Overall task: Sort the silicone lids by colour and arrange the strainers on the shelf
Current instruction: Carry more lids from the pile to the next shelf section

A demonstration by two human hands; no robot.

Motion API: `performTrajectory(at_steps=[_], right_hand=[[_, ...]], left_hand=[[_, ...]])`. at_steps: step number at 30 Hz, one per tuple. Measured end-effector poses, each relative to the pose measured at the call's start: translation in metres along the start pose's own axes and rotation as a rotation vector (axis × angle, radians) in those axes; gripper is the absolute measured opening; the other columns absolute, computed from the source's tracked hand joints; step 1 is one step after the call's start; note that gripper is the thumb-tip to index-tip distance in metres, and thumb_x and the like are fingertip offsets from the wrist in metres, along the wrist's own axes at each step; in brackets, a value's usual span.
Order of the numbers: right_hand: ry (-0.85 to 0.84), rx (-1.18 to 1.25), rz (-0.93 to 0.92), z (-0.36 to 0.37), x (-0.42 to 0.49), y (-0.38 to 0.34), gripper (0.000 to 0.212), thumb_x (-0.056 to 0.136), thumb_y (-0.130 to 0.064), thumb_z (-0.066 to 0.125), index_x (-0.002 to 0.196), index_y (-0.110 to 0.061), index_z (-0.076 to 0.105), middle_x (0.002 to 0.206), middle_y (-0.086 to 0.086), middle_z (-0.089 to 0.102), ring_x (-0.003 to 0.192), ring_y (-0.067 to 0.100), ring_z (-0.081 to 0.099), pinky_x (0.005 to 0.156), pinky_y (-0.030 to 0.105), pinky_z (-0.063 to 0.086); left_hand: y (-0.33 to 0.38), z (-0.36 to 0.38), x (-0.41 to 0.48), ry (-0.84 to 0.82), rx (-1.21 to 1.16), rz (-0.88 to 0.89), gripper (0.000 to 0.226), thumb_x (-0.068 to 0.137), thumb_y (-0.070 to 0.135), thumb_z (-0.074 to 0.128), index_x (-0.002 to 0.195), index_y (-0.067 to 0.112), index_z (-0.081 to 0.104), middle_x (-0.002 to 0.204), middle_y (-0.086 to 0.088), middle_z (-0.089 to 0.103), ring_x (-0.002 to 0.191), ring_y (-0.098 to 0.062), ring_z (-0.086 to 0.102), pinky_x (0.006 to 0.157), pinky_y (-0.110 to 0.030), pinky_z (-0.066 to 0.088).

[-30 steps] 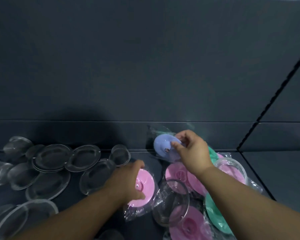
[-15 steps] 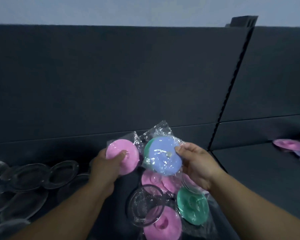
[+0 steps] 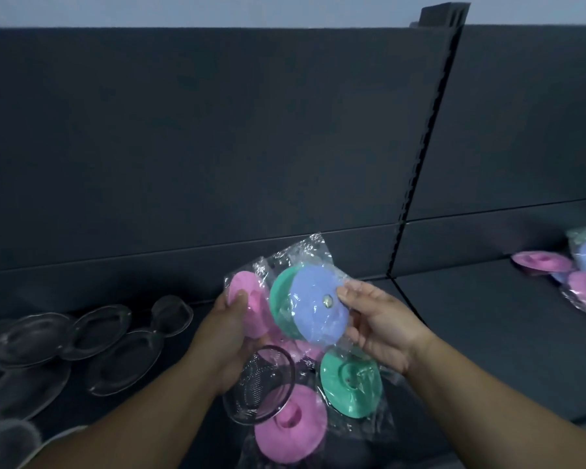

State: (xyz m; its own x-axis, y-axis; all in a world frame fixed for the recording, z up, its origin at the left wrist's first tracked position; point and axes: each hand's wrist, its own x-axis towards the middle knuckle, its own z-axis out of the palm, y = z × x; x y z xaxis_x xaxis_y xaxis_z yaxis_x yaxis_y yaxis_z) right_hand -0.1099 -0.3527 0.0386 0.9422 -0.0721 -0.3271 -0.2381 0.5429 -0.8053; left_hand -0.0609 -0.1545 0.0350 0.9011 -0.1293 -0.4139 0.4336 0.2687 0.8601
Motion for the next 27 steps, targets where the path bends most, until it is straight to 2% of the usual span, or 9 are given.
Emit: performTrajectory(at_steps=[2, 5, 7, 10, 16, 19, 23, 25, 27], right_hand=[[0.059, -0.11, 0.022, -0.003, 0.003, 0.005, 0.006, 0.084, -0.009, 0.065, 0.086, -0.013, 0.061, 0.072, 0.004, 0.069, 0.053, 0.011, 0.063, 0.046, 0.021, 0.051], [0.197, -0.234, -0.005, -0.005, 0.007, 0.016, 0.013, 0.085, -0.008, 0.068, 0.077, -0.012, 0.059, 0.07, 0.01, 0.061, 0.047, 0.013, 0.053, 0.043, 0.02, 0.047], [0.219, -0.3, -0.064, -0.007, 0.008, 0.022, 0.017, 0.082, -0.007, 0.071, 0.073, -0.012, 0.057, 0.068, 0.012, 0.056, 0.05, 0.017, 0.047, 0.044, 0.021, 0.045], [0.196, -0.415, -0.162, -0.009, 0.007, 0.023, 0.021, 0.078, -0.005, 0.075, 0.071, -0.01, 0.056, 0.059, 0.007, 0.053, 0.046, 0.016, 0.044, 0.044, 0.022, 0.039], [0.323, -0.741, -0.396, -0.016, 0.007, 0.006, 0.024, 0.07, -0.017, 0.084, 0.083, -0.014, 0.064, 0.069, -0.003, 0.058, 0.047, 0.002, 0.048, 0.045, 0.012, 0.042], [0.411, -0.865, -0.455, -0.033, 0.007, 0.004, 0.03, 0.072, -0.033, 0.081, 0.094, -0.023, 0.064, 0.098, -0.011, 0.059, 0.08, -0.004, 0.058, 0.066, 0.006, 0.042], [0.522, -1.046, -0.255, -0.061, 0.012, 0.006, 0.043, 0.088, -0.042, 0.061, 0.124, -0.018, 0.056, 0.121, 0.0, 0.06, 0.11, 0.018, 0.058, 0.088, 0.018, 0.037], [0.459, -1.015, -0.112, -0.069, 0.015, 0.011, 0.043, 0.081, -0.039, 0.068, 0.119, -0.022, 0.059, 0.107, -0.001, 0.069, 0.095, 0.023, 0.067, 0.09, 0.031, 0.051], [0.375, -0.952, -0.091, -0.073, 0.017, 0.016, 0.04, 0.068, -0.034, 0.079, 0.104, -0.026, 0.062, 0.091, -0.003, 0.072, 0.082, 0.022, 0.07, 0.079, 0.042, 0.058]], left_hand=[[0.003, 0.006, -0.008, -0.2, -0.036, -0.117, 0.045, 0.096, 0.045, 0.042, 0.126, 0.014, 0.054, 0.11, -0.017, 0.067, 0.073, -0.027, 0.071, 0.049, -0.03, 0.056], [0.0, 0.014, -0.016, -0.384, 0.08, -0.092, 0.057, 0.08, 0.052, 0.053, 0.122, 0.013, 0.058, 0.112, -0.015, 0.069, 0.093, -0.033, 0.069, 0.065, -0.043, 0.061], [-0.005, 0.017, -0.017, -0.318, 0.147, -0.008, 0.055, 0.071, 0.027, 0.071, 0.122, 0.011, 0.056, 0.106, -0.014, 0.071, 0.092, -0.034, 0.07, 0.07, -0.045, 0.06], [-0.015, 0.019, -0.012, -0.175, 0.209, 0.052, 0.047, 0.071, -0.003, 0.074, 0.115, 0.007, 0.059, 0.097, -0.017, 0.072, 0.082, -0.035, 0.071, 0.063, -0.046, 0.058], [-0.028, 0.018, -0.004, -0.101, 0.129, 0.04, 0.041, 0.075, -0.01, 0.069, 0.112, 0.004, 0.06, 0.094, -0.018, 0.073, 0.08, -0.036, 0.071, 0.063, -0.042, 0.057], [-0.029, 0.02, -0.003, -0.071, 0.11, 0.067, 0.04, 0.076, -0.01, 0.068, 0.112, 0.005, 0.06, 0.09, -0.015, 0.073, 0.071, -0.029, 0.071, 0.057, -0.035, 0.057], [-0.028, 0.02, -0.002, -0.017, 0.037, 0.082, 0.041, 0.077, -0.01, 0.067, 0.114, 0.005, 0.06, 0.088, -0.012, 0.073, 0.062, -0.021, 0.071, 0.047, -0.026, 0.052], [-0.029, 0.02, -0.001, -0.011, 0.035, 0.092, 0.039, 0.077, -0.01, 0.066, 0.114, 0.004, 0.061, 0.084, -0.01, 0.074, 0.061, -0.019, 0.071, 0.046, -0.025, 0.052], [-0.031, 0.02, -0.001, -0.008, 0.045, 0.1, 0.036, 0.078, -0.01, 0.066, 0.11, 0.005, 0.063, 0.077, -0.005, 0.074, 0.06, -0.018, 0.07, 0.046, -0.025, 0.052]])
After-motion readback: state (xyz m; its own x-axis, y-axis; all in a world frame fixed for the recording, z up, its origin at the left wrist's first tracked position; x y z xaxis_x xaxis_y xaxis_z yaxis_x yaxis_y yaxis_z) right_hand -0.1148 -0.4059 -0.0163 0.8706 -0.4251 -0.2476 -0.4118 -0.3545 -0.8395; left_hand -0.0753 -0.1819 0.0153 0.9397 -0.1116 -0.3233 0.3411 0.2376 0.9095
